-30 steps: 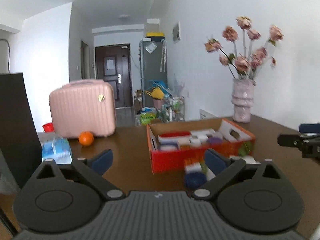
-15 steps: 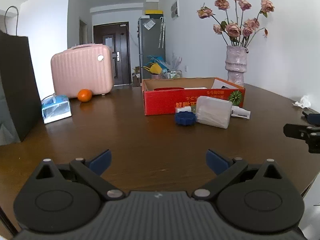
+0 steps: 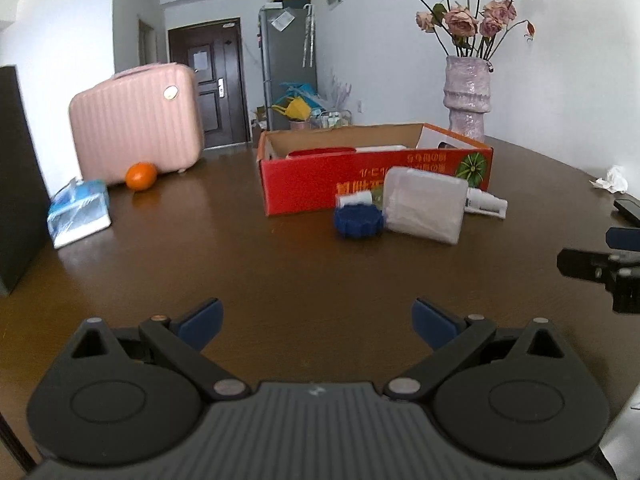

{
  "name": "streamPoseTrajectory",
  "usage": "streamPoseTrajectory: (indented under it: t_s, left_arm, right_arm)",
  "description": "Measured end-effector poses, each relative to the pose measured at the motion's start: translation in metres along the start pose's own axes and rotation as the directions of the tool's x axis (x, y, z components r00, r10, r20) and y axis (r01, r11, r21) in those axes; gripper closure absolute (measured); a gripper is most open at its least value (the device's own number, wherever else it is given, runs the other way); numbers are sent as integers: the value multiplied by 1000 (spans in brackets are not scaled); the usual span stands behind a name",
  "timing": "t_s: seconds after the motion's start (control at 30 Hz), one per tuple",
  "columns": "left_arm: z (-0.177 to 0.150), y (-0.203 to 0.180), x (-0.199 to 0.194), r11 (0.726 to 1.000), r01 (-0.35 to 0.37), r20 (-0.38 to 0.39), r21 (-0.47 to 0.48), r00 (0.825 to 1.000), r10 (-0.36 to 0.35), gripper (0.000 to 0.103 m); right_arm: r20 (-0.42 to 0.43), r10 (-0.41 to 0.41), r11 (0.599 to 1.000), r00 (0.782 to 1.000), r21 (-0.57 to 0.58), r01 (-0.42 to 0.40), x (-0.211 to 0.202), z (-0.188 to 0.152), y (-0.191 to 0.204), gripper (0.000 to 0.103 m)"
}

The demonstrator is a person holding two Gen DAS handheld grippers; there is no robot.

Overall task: Organize rigid objects
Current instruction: 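Grasp the dark blue cap with the left tool while the right tool grasps the white round cap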

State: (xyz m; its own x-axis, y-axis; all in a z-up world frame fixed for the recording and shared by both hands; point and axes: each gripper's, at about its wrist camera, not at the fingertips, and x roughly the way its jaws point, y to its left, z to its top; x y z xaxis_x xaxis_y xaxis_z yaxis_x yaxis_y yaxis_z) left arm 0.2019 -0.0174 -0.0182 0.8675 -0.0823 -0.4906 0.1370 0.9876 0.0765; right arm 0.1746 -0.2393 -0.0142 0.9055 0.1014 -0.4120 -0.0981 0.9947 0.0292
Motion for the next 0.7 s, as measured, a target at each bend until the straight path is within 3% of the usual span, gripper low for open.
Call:
streamPoseTrajectory:
  t_s: [0.3,0.43,0.57,0.7]
  left_arm:
    - [48,-6,80,996,82,-36,17,996,-81,10]
    - [63,-9,117,993,115,-78,21,991,-113,23]
    - [70,-10,142,985,172,-113,23,979,-168,23]
    - [70,-11,157,982,187,-142,28,973,-182,26]
  right_arm:
    - [-10,-17,1000,1000,-2,17,53,27,-19,19]
    - [-9,-63,998,998,-28,63,78,42,-32,28]
    - [-32,-78,997,996,-29,77,106,58,-49,32]
    - [-74,-84,996,994,-7,83,141,70,-67,44]
